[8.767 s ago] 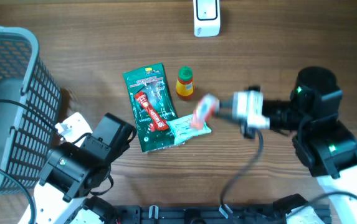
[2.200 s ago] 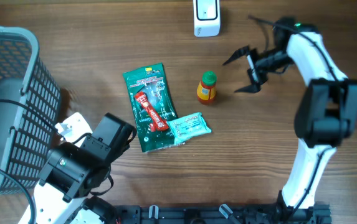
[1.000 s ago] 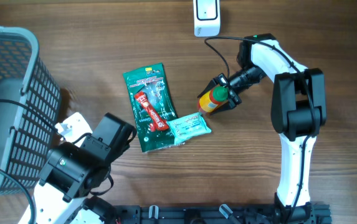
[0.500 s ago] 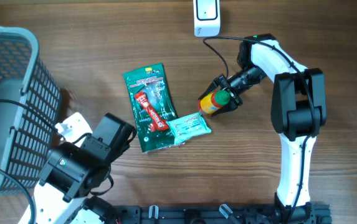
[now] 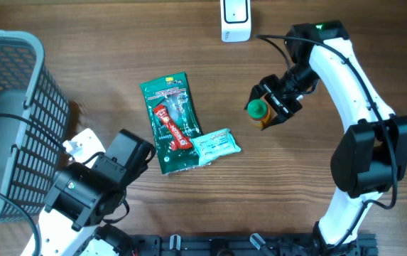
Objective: Scan the item barcode
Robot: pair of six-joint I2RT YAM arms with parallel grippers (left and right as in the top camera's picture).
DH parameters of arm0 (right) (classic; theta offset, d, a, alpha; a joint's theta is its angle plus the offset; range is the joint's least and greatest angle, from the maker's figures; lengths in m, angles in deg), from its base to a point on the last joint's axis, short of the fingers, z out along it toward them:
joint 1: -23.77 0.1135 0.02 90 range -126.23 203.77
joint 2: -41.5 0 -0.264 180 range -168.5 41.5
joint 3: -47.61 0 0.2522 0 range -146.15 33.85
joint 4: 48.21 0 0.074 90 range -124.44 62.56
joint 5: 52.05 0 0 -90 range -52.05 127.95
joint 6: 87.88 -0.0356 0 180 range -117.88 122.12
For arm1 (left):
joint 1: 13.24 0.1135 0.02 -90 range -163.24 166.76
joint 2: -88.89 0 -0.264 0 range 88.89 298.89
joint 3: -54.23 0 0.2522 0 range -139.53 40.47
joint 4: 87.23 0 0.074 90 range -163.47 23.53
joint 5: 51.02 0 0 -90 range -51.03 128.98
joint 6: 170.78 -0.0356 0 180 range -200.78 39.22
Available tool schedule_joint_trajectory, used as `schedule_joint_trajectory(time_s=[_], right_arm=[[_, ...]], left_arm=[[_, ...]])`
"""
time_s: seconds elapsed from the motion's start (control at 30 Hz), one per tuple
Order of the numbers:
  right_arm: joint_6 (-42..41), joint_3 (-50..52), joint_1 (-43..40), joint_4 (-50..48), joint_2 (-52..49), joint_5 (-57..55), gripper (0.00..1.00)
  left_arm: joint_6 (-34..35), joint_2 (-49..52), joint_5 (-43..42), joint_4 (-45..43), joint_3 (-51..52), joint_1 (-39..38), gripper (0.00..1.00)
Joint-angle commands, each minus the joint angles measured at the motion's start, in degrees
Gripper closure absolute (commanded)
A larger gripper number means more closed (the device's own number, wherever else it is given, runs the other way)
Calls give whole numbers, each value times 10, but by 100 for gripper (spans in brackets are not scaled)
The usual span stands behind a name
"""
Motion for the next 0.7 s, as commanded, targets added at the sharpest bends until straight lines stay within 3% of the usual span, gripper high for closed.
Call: schedule_joint_trajectory(time_s=[0.0,0.17,0.23,0.33,0.43,0.53,0.6,0.67], right_arm=[[-148,-2,3,2,-4,-110,68],[-116,6,3,2,-10,-188,63],[-102,23,3,2,-10,-192,68],[-24,43,3,2,-11,-191,66],[99,61,2,2,-11,-104,62],[254,70,3,2,-11,60,59],[276,79,3,2,-11,128,62],[291,80,3,2,-11,146,58]], left_arm=[[-1,-2,6,1,-2,1,0],[-1,-2,6,1,-2,1,0],[-1,-2,6,0,-2,1,0],[-1,-2,6,0,-2,1,0],[-1,-2,6,1,-2,1,0],[-1,-2,6,1,-2,1,0],[-1,-2,6,1,-2,1,0],[-1,-2,6,1,-2,1,0]])
